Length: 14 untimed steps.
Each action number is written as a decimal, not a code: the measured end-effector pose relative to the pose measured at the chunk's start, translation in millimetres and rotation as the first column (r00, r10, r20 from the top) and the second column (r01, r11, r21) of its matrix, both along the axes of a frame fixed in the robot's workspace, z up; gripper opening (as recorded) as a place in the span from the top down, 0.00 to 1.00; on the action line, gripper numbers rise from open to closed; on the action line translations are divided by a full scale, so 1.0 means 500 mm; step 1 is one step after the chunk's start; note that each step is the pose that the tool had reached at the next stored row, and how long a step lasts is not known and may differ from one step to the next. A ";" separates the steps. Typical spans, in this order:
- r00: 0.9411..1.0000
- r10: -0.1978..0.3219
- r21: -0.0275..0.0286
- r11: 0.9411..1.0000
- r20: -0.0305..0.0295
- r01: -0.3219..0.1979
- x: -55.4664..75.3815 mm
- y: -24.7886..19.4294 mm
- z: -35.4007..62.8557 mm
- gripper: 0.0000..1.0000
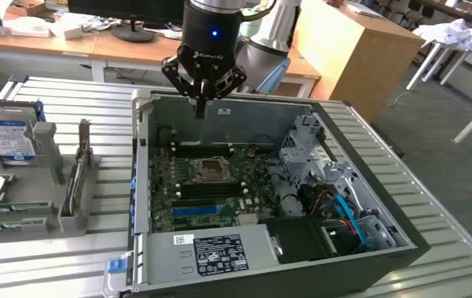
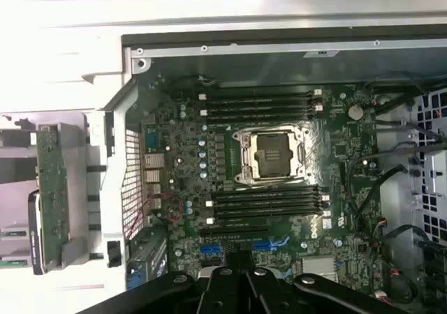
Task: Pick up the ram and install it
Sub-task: 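Reach for the ram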
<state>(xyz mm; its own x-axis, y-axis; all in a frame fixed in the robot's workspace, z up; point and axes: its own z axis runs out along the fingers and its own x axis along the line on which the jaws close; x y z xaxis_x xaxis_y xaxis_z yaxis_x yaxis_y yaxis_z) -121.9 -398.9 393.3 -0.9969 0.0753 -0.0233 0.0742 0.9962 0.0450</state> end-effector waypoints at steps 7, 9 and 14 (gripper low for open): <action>1.000 0.000 0.000 1.000 0.000 0.000 0.000 0.0000 0.000 0.89; 1.000 0.000 0.000 1.000 0.000 0.000 0.000 0.0000 0.000 0.89; 1.000 0.000 0.000 1.000 0.000 0.000 -0.005 0.0001 0.000 0.89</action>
<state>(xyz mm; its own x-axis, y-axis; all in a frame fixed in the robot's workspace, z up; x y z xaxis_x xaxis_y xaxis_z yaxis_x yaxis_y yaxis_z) -124.3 -398.8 393.3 -0.9969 0.0753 -0.0233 0.0742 0.9962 0.0450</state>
